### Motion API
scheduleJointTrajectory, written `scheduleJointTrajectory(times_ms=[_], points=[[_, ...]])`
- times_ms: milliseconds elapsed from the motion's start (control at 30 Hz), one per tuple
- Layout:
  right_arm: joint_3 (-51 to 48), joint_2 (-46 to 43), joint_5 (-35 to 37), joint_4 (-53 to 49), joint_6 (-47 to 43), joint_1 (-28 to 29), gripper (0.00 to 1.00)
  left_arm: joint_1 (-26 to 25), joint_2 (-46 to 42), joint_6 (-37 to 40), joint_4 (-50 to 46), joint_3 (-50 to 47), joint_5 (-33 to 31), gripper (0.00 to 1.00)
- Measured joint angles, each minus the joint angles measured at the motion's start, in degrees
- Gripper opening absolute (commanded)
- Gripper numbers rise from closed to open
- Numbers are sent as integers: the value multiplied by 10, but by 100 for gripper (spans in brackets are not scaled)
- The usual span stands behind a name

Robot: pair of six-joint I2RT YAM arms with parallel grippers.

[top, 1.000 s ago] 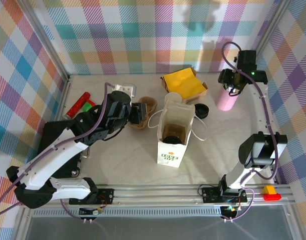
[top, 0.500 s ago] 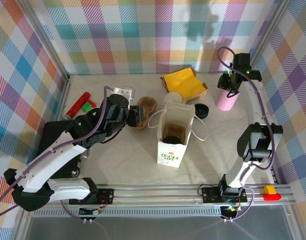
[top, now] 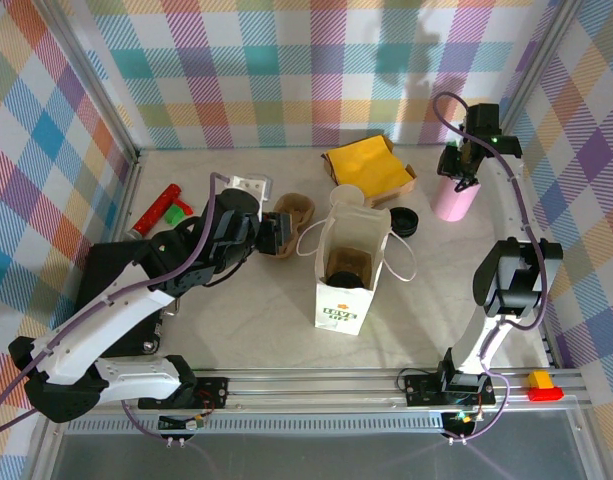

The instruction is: Pack the takeout coffee

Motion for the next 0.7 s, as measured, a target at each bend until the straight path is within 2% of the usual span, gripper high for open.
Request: scheduleJointTrajectory(times_ms=[467,700], points=[[0,2,21,0,-23,0,22,0,0,-3,2,-3,6,39],[17,2,25,-6,-24,0,13,0,0,-7,4,-3,10,40]])
